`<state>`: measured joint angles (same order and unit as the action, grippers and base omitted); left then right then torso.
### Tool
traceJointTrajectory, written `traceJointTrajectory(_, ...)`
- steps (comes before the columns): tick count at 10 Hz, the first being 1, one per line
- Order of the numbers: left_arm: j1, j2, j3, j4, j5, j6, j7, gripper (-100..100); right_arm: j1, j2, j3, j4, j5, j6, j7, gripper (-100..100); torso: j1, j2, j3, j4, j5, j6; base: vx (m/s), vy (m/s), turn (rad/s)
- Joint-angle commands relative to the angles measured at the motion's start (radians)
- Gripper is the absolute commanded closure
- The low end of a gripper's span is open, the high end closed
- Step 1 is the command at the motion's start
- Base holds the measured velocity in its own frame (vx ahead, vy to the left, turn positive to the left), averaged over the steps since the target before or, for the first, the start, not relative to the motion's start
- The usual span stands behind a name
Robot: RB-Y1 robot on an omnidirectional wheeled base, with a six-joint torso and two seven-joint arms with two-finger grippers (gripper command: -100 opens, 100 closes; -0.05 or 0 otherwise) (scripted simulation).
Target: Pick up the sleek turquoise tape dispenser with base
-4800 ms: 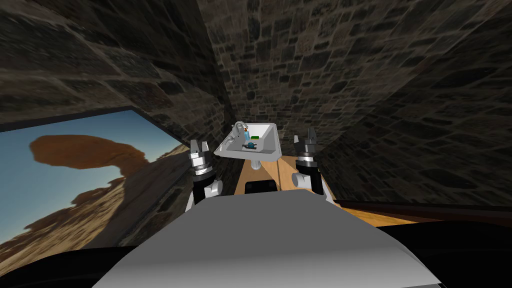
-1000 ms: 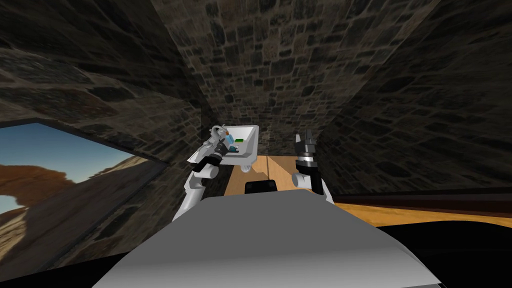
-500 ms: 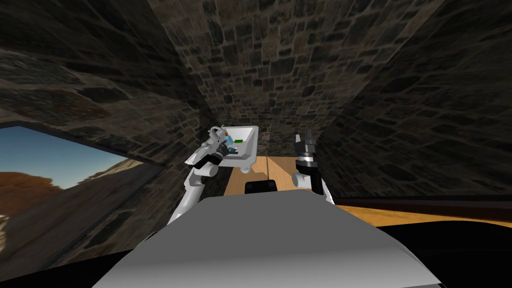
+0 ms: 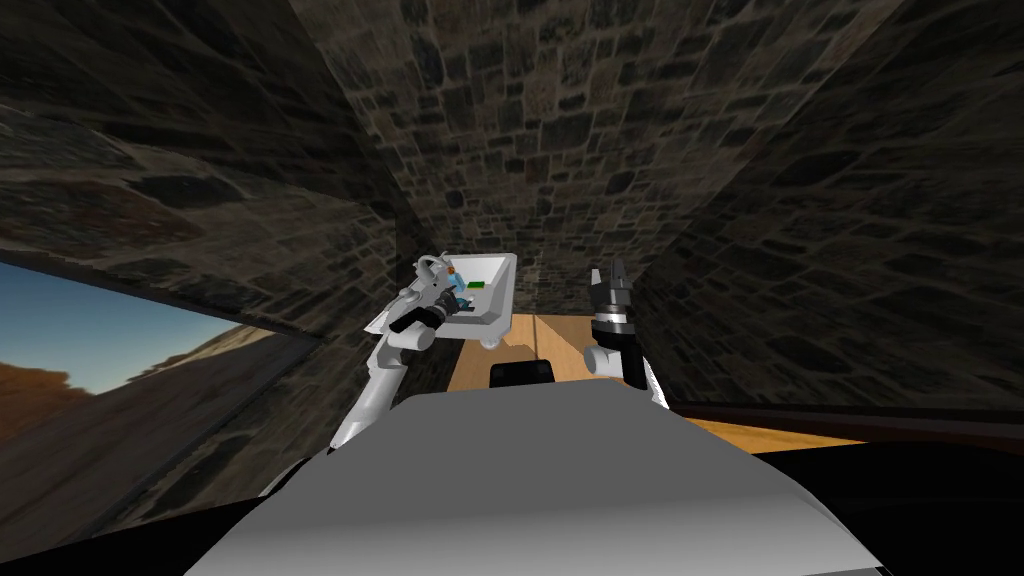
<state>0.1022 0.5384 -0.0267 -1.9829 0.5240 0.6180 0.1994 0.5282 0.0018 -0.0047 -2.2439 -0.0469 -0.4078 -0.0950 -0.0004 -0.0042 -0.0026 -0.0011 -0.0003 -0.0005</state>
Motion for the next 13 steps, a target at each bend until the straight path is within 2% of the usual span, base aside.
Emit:
traceJointTrajectory(1, -0.003, 0.003, 0.000, -0.002, 0.002, 0.030, 0.004, -100, 0.000, 0.000, 0.000, 0.000, 0.000, 0.000, 0.000, 0, 0.000, 0.000, 0.000, 0.000, 0.000, 0.000, 0.027, 0.000, 0.000)
traceJointTrajectory(2, -0.017, 0.024, -0.006, 0.014, 0.020, 0.067, 0.022, -100, 0.000, 0.000, 0.000, 0.000, 0.000, 0.000, 0.000, 0, 0.001, 0.002, 0.001, 0.000, 0.000, 0.000, 0.050, -0.003, 0.023)
traceJointTrajectory(3, -0.017, 0.024, -0.006, 0.014, 0.020, 0.091, 0.022, -100, 0.000, 0.000, 0.000, 0.000, 0.000, 0.000, 0.000, 0, 0.001, 0.001, 0.001, 0.000, 0.000, 0.000, 0.055, -0.006, 0.012)
traceJointTrajectory(6, -0.044, 0.064, -0.019, 0.044, 0.052, 0.176, 0.055, -100, 0.000, 0.000, 0.000, 0.000, 0.000, 0.000, 0.000, 0, 0.001, 0.000, 0.000, 0.000, 0.000, 0.000, 0.079, -0.009, 0.023)
traceJointTrajectory(13, -0.080, 0.117, -0.037, 0.085, 0.093, 0.372, 0.101, -100, 0.000, 0.000, 0.000, 0.000, 0.000, 0.000, 0.000, 0, 0.001, 0.000, 0.000, 0.000, 0.000, 0.000, 0.071, -0.001, 0.021)
